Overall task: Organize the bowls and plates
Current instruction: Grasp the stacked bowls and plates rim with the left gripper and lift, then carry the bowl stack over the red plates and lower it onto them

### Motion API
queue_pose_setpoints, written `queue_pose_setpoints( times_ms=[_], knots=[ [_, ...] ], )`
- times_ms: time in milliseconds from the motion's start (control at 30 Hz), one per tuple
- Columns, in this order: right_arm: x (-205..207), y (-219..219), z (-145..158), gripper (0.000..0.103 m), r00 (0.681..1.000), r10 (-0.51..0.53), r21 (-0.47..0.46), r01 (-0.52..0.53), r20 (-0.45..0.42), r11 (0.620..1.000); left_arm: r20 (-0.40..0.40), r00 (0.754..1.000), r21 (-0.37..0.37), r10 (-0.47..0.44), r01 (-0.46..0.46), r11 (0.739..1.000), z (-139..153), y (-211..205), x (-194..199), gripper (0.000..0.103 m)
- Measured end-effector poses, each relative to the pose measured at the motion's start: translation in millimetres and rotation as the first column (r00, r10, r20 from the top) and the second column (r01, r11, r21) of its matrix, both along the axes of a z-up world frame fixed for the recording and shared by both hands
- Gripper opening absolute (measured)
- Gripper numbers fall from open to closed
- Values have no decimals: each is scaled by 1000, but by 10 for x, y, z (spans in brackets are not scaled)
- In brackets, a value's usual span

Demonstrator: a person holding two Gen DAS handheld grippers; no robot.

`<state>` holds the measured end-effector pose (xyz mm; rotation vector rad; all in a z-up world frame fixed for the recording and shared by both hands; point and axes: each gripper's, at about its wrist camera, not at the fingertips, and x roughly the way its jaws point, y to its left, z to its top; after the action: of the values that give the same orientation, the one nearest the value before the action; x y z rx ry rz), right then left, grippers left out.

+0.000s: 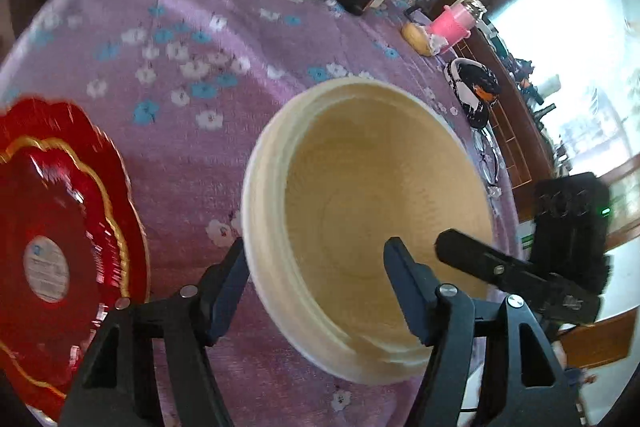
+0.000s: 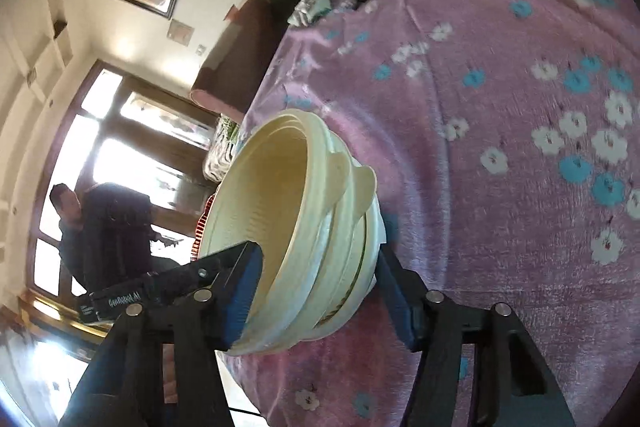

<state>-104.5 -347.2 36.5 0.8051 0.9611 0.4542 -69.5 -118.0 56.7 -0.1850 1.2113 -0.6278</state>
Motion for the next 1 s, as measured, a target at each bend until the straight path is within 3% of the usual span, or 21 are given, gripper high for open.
queue_pose_setpoints(
  times_ms=[133,300,500,600,767,1000],
  knots=[
    [-38,54,334,62,998,9,-34,-6,70,999,25,1000,-18,-4,4,1000,220,87,-37,67],
    [-17,268,832,62,989,58,-53,-51,135,997,108,994,4,7,-8,1000,731,379,-152,67],
    [116,812,1310,62,967,150,-56,-142,204,988,215,972,26,97,-105,994,1306,942,-275,68],
    [218,1099,1417,62,955,199,-45,-194,218,980,246,959,42,140,-155,987,1450,1221,-315,68],
    [424,1624,1307,62,942,276,-30,-275,190,961,222,954,58,202,-220,974,1306,1662,-315,69],
    [716,2090,582,62,945,327,-29,-326,29,945,104,960,45,261,-267,963,670,1984,-41,69]
  ],
)
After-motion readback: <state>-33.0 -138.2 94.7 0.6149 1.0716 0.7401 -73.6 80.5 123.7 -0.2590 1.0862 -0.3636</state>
